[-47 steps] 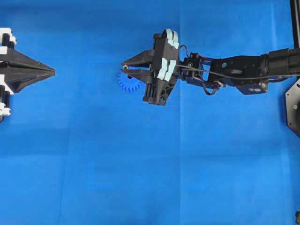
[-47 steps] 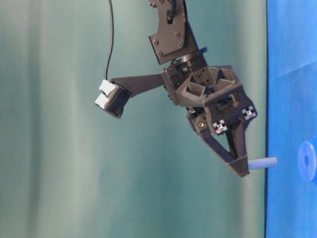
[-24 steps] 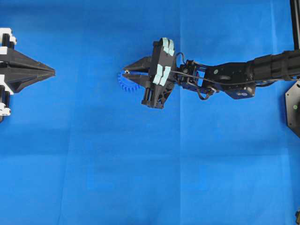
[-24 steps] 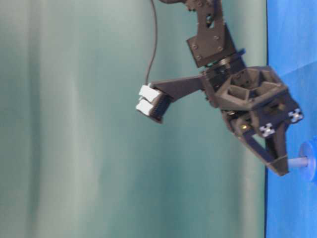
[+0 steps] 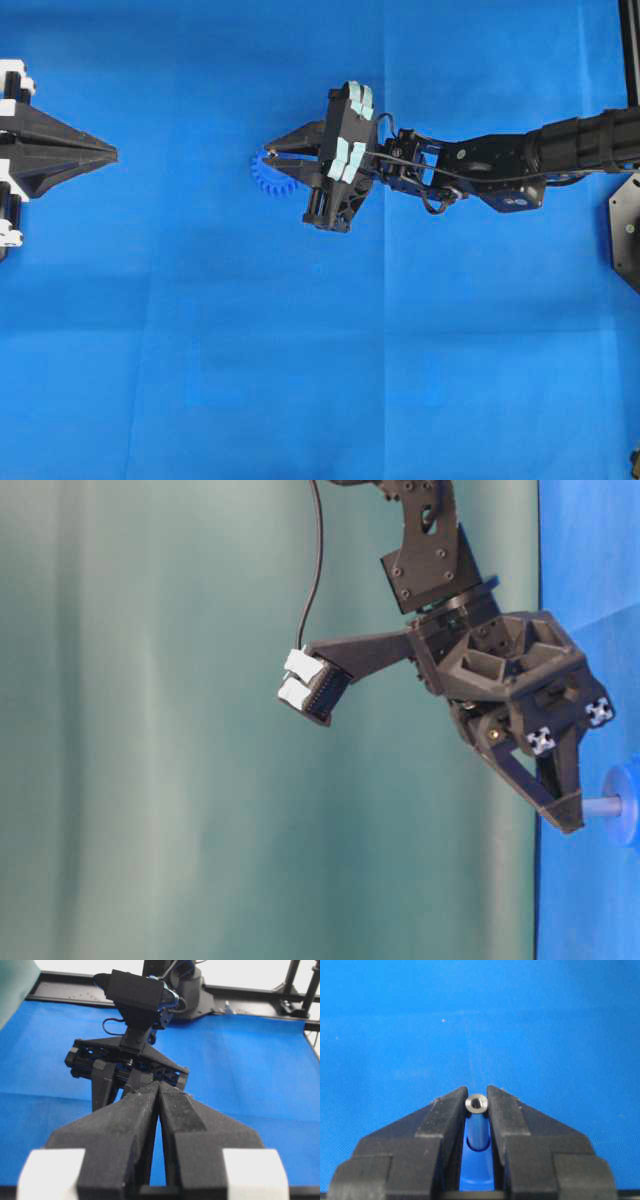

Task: Insert the shaft placed at a random location into the center hole of the small gear at another random location.
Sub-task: 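Align and lower the shaft into the gear's center hole, then open the right gripper to release the inserted shaft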

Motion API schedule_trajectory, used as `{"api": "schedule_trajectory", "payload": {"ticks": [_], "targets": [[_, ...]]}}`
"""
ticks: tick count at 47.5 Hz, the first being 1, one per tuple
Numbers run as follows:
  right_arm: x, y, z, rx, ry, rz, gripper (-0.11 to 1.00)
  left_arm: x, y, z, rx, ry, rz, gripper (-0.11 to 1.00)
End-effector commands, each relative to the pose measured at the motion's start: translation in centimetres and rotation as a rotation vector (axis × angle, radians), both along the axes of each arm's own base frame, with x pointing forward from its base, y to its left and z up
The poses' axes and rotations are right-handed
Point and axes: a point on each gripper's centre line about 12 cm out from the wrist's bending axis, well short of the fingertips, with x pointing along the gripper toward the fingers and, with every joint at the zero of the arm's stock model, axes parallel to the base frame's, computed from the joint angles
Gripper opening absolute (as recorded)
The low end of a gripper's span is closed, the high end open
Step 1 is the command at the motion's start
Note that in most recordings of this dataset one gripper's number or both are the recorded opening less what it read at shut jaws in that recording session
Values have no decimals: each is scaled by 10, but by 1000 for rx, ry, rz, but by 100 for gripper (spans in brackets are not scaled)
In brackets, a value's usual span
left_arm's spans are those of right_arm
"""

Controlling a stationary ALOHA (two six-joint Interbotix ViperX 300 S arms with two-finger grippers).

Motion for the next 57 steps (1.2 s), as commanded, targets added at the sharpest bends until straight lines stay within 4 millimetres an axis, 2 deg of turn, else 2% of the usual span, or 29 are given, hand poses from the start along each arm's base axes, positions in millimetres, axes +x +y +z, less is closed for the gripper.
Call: {"api": "schedule_trajectory", "payload": {"ticks": [1, 20, 53, 57], "targets": [[2, 1, 8, -1, -29, -2, 3, 1, 1, 4, 0, -12, 5, 0], [2, 0, -6, 16, 3, -18, 3, 1, 1, 4, -1, -12, 3, 0], [2, 1, -10, 30, 36, -15, 3, 1, 1, 4, -1, -11, 3, 0], [2, 1, -10, 31, 37, -15, 12, 1, 1, 3, -1, -9, 3, 0]]}}
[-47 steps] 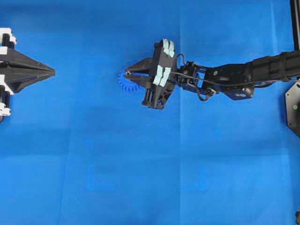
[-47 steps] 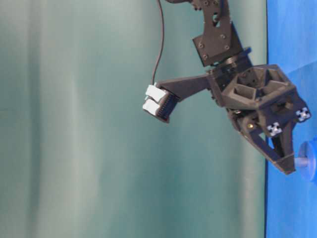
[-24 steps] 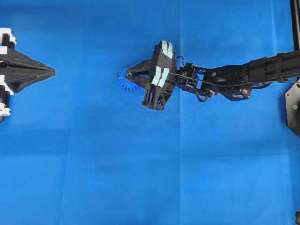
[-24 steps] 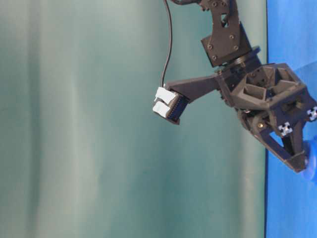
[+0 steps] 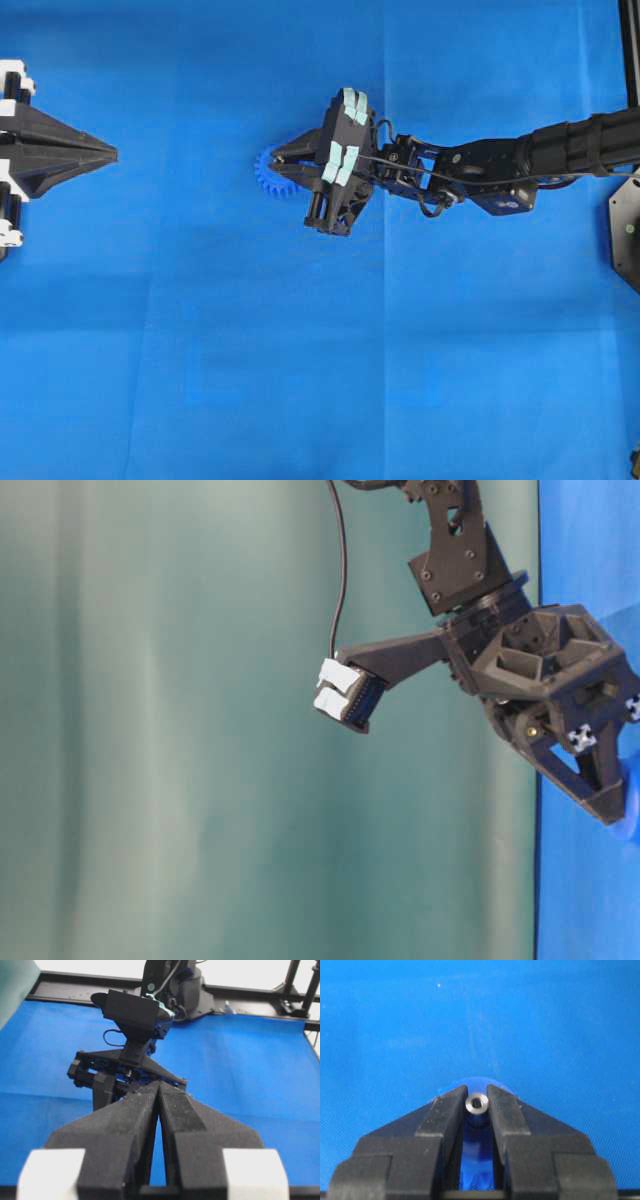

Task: Insert the shaft placed at a random location into the center hole of the small gear at another random location.
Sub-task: 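Open the right gripper to release the inserted shaft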

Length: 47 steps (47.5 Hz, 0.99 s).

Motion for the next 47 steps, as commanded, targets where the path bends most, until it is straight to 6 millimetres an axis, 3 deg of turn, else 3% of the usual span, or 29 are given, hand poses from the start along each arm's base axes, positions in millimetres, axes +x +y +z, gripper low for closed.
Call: {"api": "schedule_trajectory", "payload": {"ticks": [1, 12, 15, 25, 47], "targets": [[4, 1, 10, -2, -28, 2, 15, 1, 1, 4, 0, -12, 3, 0], [5, 1, 12, -1, -28, 4, 74, 1, 0, 4, -1, -12, 2, 0], [5, 1, 14, -1, -31, 4, 83, 1, 0, 3, -1, -9, 2, 0], [4, 2, 30, -10, -54, 11, 79, 1, 1, 4, -1, -11, 3, 0], [-3, 1, 88, -39, -133, 30, 79, 1, 0, 3, -3, -9, 1, 0]]}}
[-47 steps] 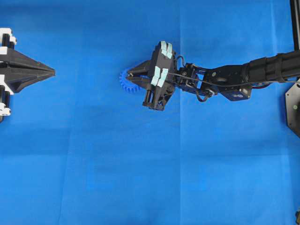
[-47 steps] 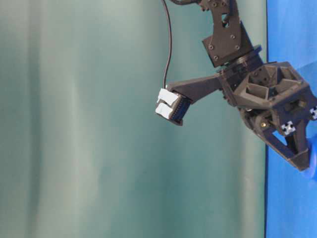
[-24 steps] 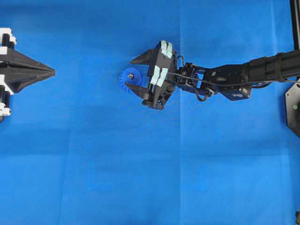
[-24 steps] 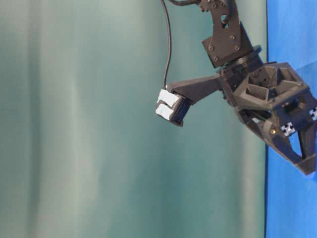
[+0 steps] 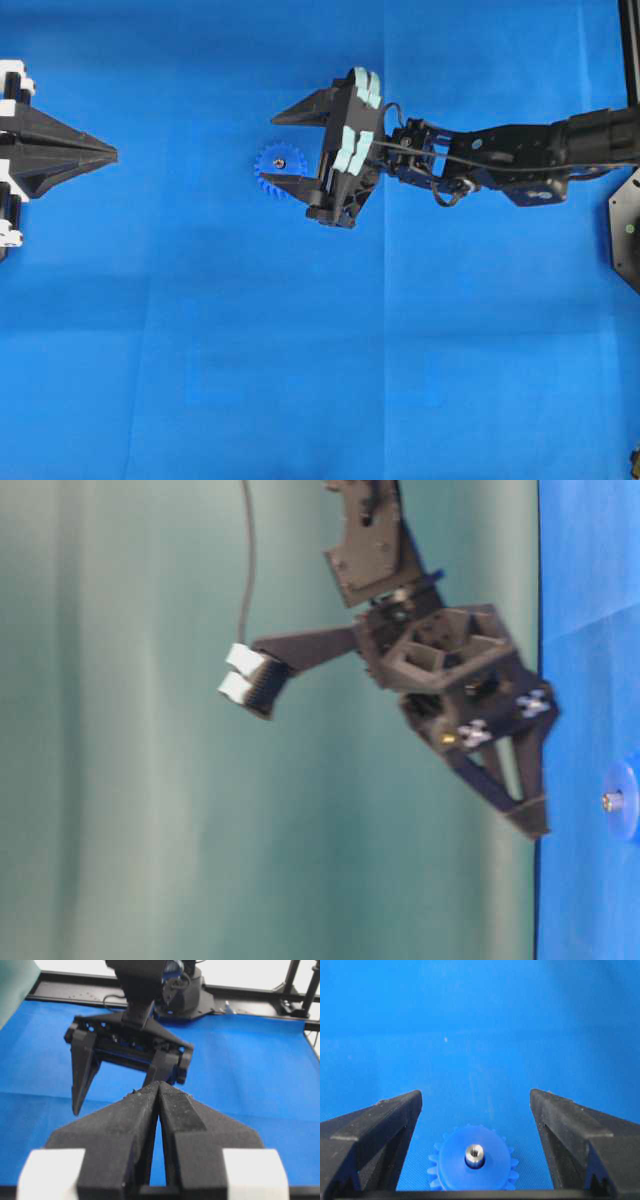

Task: Insert the shaft placed at a random location into the center hole of the small gear at another random location.
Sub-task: 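Open the right gripper to release the inserted shaft, then raise and withdraw the open right gripper from the gear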

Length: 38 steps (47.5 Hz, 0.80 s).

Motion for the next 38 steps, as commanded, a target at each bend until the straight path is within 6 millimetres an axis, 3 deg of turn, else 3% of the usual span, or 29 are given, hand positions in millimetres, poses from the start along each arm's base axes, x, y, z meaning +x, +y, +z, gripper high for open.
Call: {"api": "schedule_trajectory", "payload": {"ticks": [1, 13, 27, 38], "targets": [[0, -2, 31, -7, -67, -1, 79, 1, 0, 4, -1, -11, 2, 0], [-7, 1, 55, -4, -88, 10, 79, 1, 0, 4, -1, -12, 2, 0], [-11, 1, 52, 2, -71, 13, 79, 1, 0, 4, 0, -11, 2, 0], [-33, 5, 53, 3, -60, 17, 79, 1, 0, 2, 0, -6, 2, 0]]}}
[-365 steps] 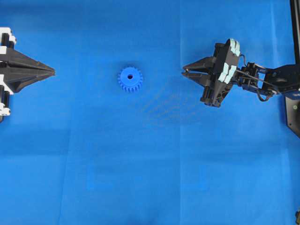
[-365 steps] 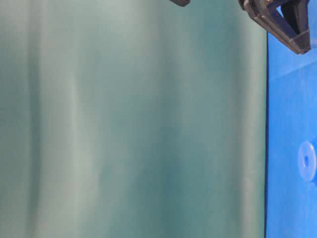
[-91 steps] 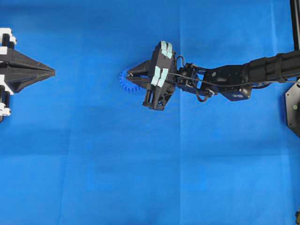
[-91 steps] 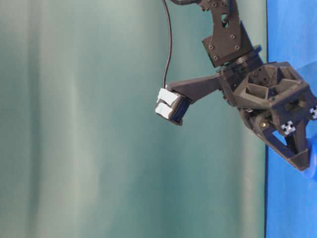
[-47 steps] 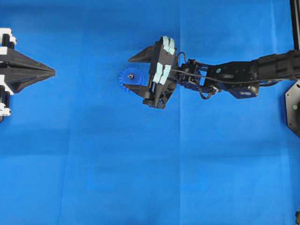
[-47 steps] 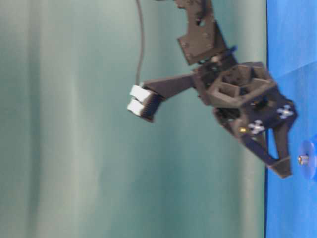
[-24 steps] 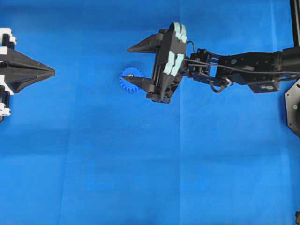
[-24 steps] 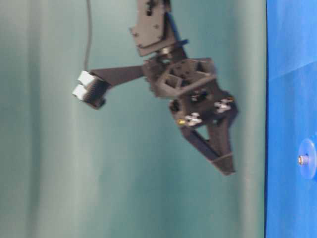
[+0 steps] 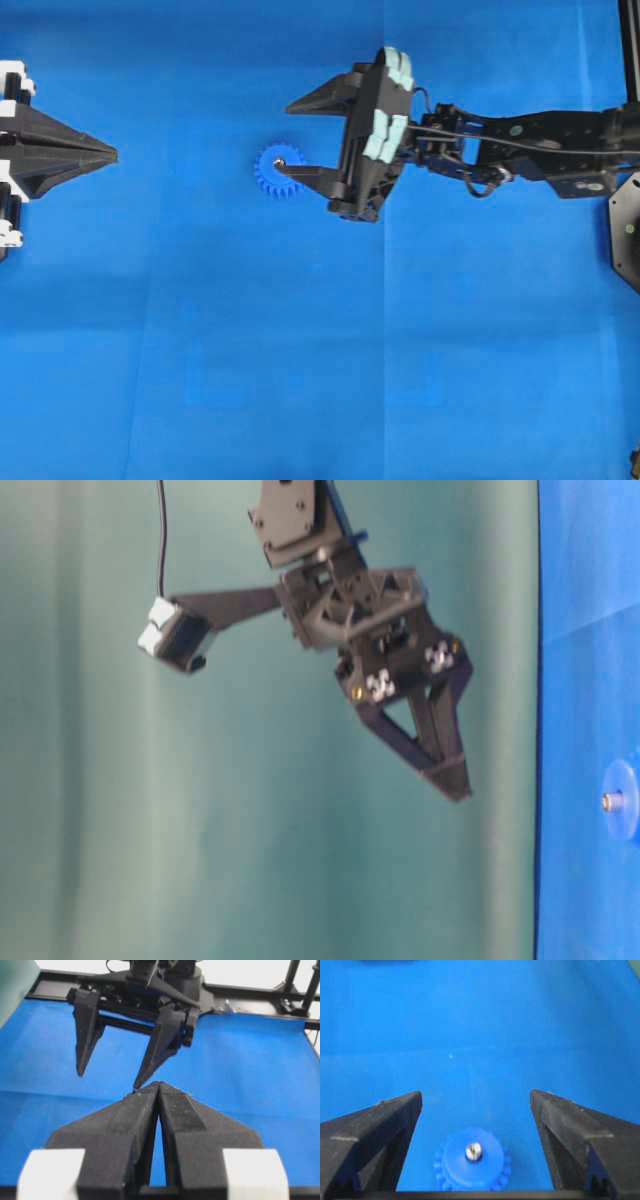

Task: Insert the shaft placed at a random location into the center hole of the small gear at another random location.
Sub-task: 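Raise and withdraw the open right gripper from the gear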

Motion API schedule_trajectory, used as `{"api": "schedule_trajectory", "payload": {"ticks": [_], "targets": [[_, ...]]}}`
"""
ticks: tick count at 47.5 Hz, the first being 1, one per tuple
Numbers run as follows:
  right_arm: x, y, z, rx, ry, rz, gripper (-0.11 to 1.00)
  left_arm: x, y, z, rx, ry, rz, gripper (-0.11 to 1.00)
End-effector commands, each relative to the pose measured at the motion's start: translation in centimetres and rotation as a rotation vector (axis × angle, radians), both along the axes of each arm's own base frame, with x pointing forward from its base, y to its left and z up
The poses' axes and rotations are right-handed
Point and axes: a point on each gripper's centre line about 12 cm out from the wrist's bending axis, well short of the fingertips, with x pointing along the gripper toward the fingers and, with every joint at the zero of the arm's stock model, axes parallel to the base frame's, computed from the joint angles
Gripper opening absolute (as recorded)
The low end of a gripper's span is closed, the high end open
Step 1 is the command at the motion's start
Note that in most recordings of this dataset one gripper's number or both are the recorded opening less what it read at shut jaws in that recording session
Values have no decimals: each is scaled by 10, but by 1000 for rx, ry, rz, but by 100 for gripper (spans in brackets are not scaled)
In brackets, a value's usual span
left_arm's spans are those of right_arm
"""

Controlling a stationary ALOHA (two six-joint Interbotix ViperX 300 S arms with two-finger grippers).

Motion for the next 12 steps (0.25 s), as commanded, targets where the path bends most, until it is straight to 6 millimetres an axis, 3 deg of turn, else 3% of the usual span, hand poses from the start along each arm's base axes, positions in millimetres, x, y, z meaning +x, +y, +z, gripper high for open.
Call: {"api": "schedule_trajectory", "payload": {"ticks": [1, 12], "targets": [[-10, 3, 18, -5, -44, 6, 79, 1, 1, 3, -1, -9, 3, 0], [-40, 8, 24, -7, -52, 10, 79, 1, 0, 3, -1, -9, 2, 0]]}}
